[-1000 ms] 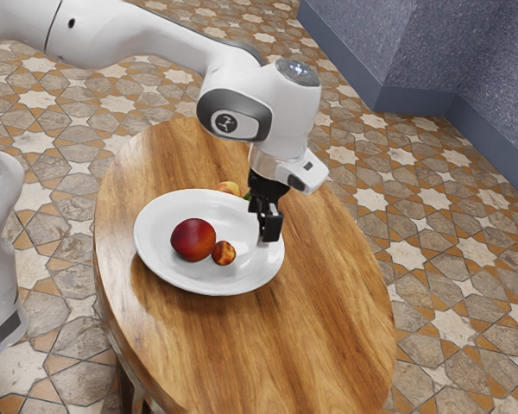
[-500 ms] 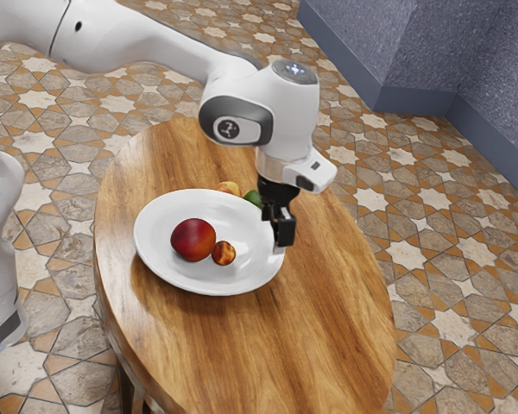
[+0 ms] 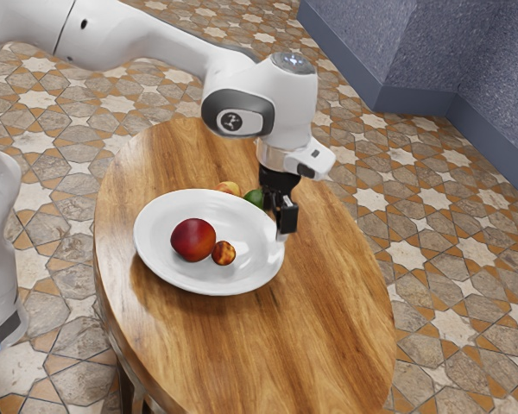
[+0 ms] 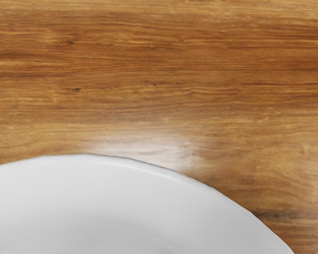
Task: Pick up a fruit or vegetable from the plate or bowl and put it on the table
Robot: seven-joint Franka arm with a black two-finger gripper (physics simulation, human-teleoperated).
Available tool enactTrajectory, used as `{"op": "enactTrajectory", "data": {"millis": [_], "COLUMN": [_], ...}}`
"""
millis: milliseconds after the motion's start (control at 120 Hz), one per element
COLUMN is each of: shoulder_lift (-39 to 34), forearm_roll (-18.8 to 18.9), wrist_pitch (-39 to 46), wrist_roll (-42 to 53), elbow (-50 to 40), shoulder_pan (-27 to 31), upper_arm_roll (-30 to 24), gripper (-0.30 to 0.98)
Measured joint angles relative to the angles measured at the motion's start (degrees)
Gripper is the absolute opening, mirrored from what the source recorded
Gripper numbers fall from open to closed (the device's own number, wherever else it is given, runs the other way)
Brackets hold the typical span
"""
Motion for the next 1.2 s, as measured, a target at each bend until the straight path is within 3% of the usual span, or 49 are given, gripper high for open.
{"op": "enactTrajectory", "data": {"millis": [667,958,1200], "shoulder_lift": [1.9,1.8,2.2], "forearm_roll": [-0.3,-4.1,-5.2], "wrist_pitch": [2.1,-5.2,-7.8], "wrist_roll": [1.1,1.5,2.2], "elbow": [0.1,0.4,0.5], "shoulder_pan": [-1.5,-1.4,-1.4], "upper_arm_roll": [0.0,0.6,0.6], "gripper": [0.69,0.69,0.69]}}
